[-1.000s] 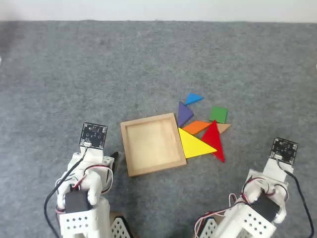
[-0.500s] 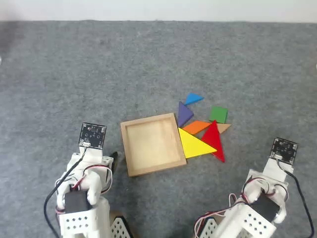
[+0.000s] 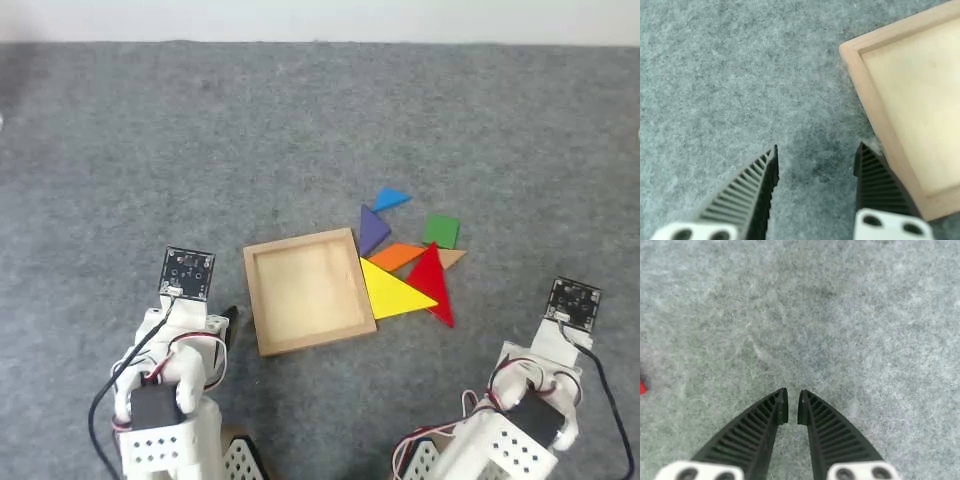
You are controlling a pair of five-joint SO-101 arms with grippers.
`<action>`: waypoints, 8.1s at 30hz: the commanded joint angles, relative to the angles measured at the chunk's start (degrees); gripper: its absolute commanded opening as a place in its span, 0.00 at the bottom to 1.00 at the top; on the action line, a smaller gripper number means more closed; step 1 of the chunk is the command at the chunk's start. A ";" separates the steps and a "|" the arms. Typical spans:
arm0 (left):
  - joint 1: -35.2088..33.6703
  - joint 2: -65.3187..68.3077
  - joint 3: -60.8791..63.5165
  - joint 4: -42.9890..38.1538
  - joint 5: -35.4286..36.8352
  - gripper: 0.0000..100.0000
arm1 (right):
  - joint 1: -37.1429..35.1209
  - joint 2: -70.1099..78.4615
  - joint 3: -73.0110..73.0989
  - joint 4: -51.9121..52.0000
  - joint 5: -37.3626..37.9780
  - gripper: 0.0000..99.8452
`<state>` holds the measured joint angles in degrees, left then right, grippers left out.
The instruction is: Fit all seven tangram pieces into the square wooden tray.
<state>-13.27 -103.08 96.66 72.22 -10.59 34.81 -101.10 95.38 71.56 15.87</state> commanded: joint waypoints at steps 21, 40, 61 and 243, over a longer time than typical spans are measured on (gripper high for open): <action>-0.09 -1.05 -0.22 0.26 -0.35 0.24 | -1.10 0.31 1.14 0.48 0.70 0.06; 0.00 -1.05 -0.22 0.26 -0.35 0.24 | -33.98 15.34 -27.08 -4.35 10.37 0.06; -0.09 -1.05 -0.22 0.26 -0.35 0.24 | -61.23 94.46 -65.58 -10.68 11.43 0.22; -1.05 -0.97 -0.22 0.18 -0.53 0.24 | -77.14 92.62 -71.38 -12.62 24.79 0.06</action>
<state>-13.27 -103.08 96.66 72.22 -10.59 -41.05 -11.08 27.43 62.68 38.02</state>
